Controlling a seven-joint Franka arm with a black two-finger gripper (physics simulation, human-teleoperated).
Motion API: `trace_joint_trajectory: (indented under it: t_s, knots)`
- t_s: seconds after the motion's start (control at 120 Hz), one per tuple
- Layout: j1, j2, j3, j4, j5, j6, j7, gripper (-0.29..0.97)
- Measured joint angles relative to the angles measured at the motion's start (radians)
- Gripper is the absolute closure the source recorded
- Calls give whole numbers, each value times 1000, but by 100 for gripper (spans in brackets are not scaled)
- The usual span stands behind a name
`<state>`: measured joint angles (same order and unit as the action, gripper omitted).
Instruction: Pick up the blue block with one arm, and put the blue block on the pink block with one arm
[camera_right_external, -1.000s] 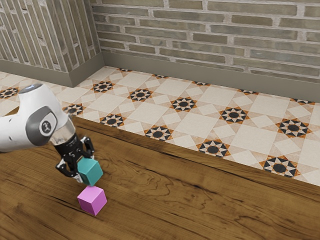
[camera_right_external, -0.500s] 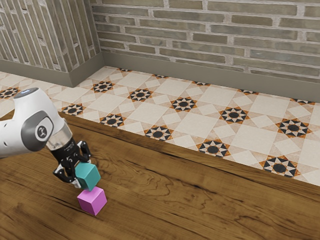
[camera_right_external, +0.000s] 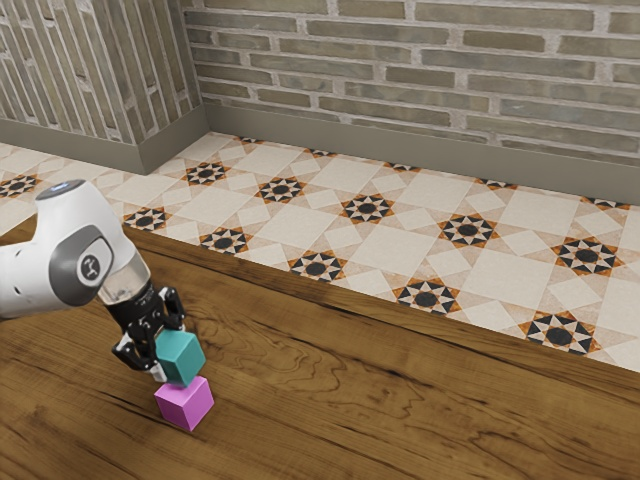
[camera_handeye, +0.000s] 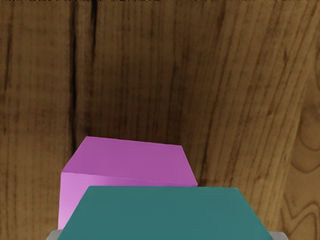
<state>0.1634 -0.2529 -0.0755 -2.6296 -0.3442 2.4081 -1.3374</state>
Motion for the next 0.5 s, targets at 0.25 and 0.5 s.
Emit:
trace_joint_trajectory:
  t_s: [0.25,0.5]
  knots:
    - [12,31,-1,2,1,3,-12,35]
    - [14,28,-13,2,18,10,2,35]
